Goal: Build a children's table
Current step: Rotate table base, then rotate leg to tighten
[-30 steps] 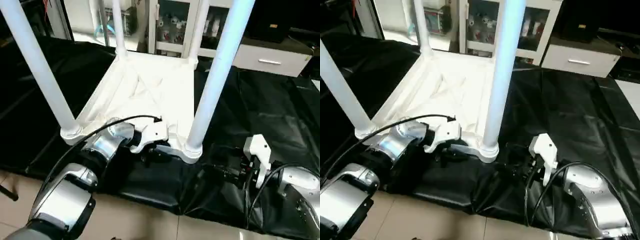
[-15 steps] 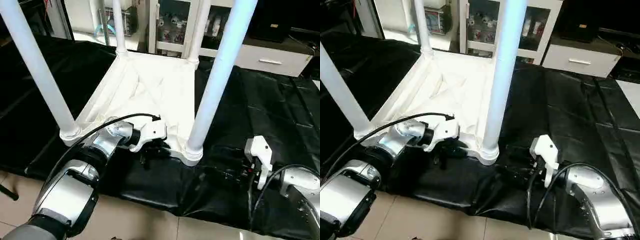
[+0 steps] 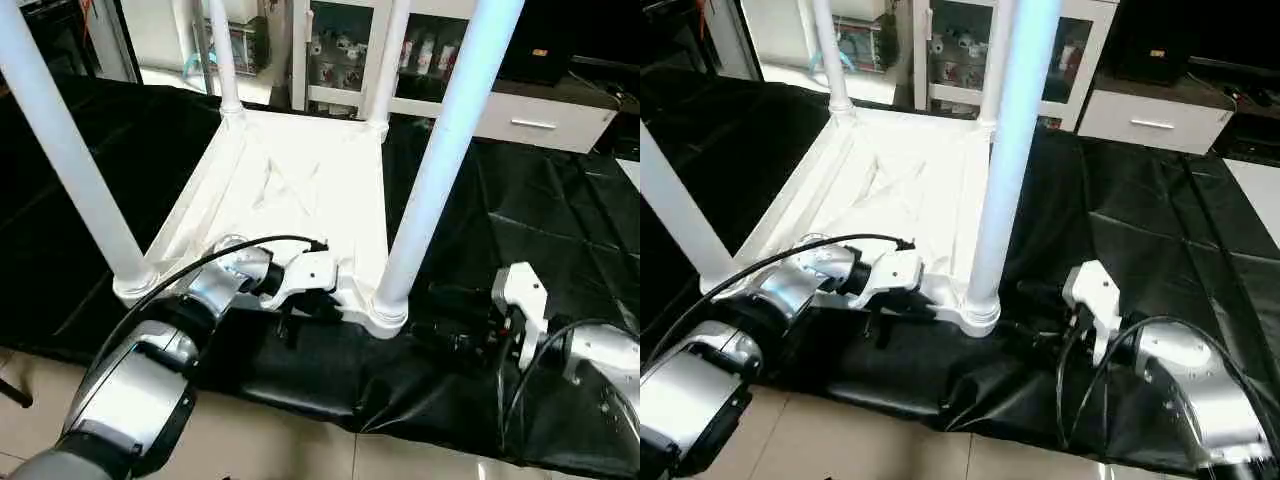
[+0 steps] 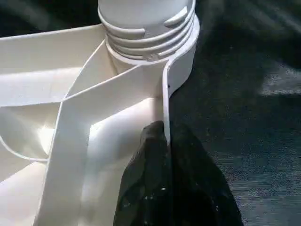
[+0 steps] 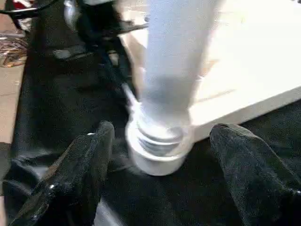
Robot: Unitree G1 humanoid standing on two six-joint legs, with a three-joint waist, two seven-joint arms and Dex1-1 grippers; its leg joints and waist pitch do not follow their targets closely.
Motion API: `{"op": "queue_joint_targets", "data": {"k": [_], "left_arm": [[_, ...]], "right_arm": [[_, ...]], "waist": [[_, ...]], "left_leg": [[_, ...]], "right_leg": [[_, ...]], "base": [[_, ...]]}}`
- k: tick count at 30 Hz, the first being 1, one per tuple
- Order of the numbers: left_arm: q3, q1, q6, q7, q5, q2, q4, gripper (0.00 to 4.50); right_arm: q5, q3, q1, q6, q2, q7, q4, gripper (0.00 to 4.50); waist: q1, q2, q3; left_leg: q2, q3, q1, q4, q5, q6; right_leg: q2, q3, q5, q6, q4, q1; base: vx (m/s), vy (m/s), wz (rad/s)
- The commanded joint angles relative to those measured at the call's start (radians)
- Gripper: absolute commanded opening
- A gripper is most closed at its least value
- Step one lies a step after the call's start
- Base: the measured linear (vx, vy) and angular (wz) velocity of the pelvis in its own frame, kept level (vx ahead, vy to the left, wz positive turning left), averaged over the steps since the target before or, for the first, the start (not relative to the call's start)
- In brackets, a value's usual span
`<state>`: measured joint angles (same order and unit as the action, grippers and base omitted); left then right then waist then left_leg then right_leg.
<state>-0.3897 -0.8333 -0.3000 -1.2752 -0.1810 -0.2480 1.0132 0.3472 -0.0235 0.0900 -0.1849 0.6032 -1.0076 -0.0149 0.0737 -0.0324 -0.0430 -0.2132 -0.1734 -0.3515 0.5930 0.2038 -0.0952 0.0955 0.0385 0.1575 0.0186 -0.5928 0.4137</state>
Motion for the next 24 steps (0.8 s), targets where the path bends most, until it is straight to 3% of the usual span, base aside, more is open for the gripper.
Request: {"op": "queue_joint_targets", "data": {"k": [1,4,5,9,10,19,20,24], "left_arm": [[-0.03,0.049,0.014,-0.06,0.002,0.009,-0.009,0.01],[-0.035,0.089,0.008,-0.096,0.026,0.006,-0.076,0.01],[-0.042,0.099,0.002,-0.098,0.025,0.009,-0.089,0.01],[-0.047,0.106,0.005,-0.097,0.024,0.018,-0.101,0.01],[-0.049,0.111,0.01,-0.092,0.019,0.023,-0.113,0.01],[-0.045,0.13,0.033,-0.078,0.016,0.026,-0.172,0.01],[-0.045,0.129,0.034,-0.075,0.017,0.026,-0.172,0.0],[-0.045,0.132,0.042,-0.073,0.018,0.022,-0.184,0.0]], "right_arm": [[-0.009,0.014,0.009,0.007,0.015,-0.004,-0.01,3.55],[-0.003,-0.009,0.026,0.001,0.039,-0.066,-0.029,3.55],[-0.001,-0.026,0.044,-0.002,0.041,-0.092,-0.04,3.55],[0.008,-0.053,0.068,-0.016,0.037,-0.132,-0.05,3.55],[-0.001,-0.086,0.087,-0.022,0.034,-0.167,-0.068,3.55],[-0.058,-0.152,0.184,0.01,-0.023,-0.191,-0.189,3.55],[-0.061,-0.152,0.199,0.017,-0.039,-0.177,-0.212,3.38],[-0.061,-0.172,0.214,0.017,-0.045,-0.198,-0.234,3.08]], "waist": [[0.001,-0.015,0.059],[0.0,-0.027,0.059],[0.001,-0.021,0.057],[0.003,-0.024,0.054],[0.004,-0.025,0.055],[0.008,-0.03,0.061],[0.005,-0.031,0.061],[0.009,-0.033,0.061]], "left_leg": [[-0.012,-0.008,-0.003,-0.072,0.202,0.071],[-0.013,-0.01,-0.005,-0.069,0.185,0.094],[-0.014,-0.011,-0.003,-0.071,0.196,0.099],[-0.015,-0.011,0.0,-0.072,0.22,0.09],[-0.015,-0.011,0.0,-0.072,0.221,0.088],[-0.013,-0.014,0.001,-0.068,0.163,0.098],[-0.011,-0.014,-0.003,-0.068,0.154,0.105],[-0.012,-0.015,0.0,-0.068,0.161,0.11]], "right_leg": [[0.035,-0.023,0.193,-0.251,0.058,-0.055],[0.035,-0.023,0.187,-0.254,0.056,-0.057],[0.036,-0.022,0.215,-0.253,0.06,-0.054],[0.037,-0.023,0.298,-0.223,0.068,-0.048],[0.037,-0.023,0.302,-0.219,0.067,-0.048],[0.036,-0.022,0.207,-0.241,0.054,-0.046],[0.035,-0.02,0.191,-0.245,0.052,-0.048],[0.038,-0.02,0.209,-0.242,0.054,-0.047]], "base": [[0.0,0.0,0.0],[0.0,0.0,0.0],[0.0,0.0,0.0],[0.0,0.0,0.0],[0.0,0.0,0.0],[0.0,0.0,0.0],[0.0,0.0,0.0],[0.0,0.0,0.0]]}}
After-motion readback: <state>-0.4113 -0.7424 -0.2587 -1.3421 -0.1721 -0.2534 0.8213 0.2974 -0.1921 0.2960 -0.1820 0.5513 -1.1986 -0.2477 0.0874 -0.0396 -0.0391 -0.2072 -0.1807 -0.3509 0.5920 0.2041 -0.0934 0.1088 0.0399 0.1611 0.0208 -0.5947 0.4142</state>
